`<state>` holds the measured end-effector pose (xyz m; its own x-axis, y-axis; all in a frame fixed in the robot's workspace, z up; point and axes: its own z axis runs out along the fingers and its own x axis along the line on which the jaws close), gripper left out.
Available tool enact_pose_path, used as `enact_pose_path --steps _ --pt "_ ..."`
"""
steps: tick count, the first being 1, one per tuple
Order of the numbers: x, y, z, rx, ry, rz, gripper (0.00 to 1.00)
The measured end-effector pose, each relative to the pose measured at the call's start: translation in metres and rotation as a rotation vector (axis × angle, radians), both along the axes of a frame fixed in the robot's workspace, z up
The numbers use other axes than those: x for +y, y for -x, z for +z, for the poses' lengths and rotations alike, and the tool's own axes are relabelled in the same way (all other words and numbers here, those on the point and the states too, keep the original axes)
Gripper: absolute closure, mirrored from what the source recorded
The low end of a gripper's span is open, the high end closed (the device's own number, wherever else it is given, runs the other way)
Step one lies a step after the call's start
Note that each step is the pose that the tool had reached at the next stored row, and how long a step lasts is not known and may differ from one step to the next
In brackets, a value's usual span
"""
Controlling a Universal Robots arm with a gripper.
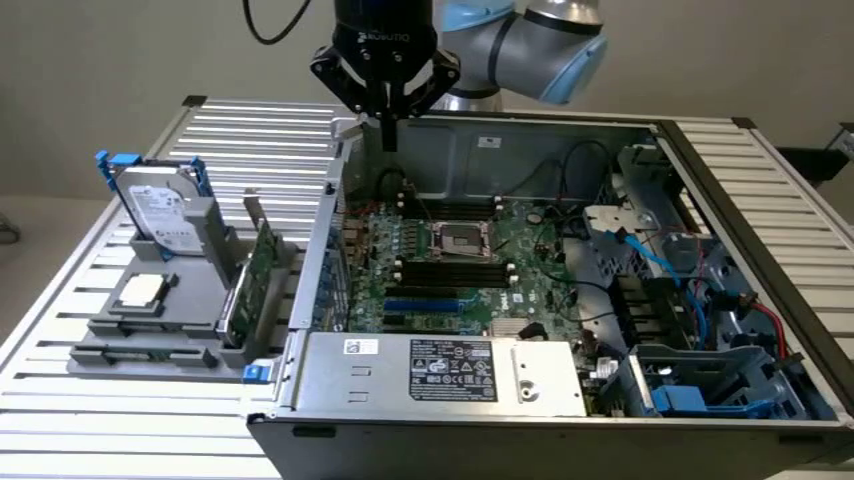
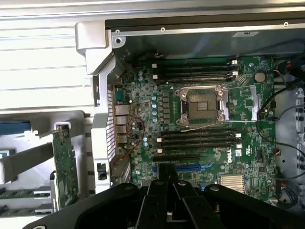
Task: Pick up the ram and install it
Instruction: 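Reach for the ram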
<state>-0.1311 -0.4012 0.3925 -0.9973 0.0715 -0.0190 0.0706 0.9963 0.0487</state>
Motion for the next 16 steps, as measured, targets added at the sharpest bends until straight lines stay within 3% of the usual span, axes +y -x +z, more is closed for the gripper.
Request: enact_pose_path --steps 16 --pt "-0.0175 0.073 -0.0048 0.0000 0.0000 0.000 0.89"
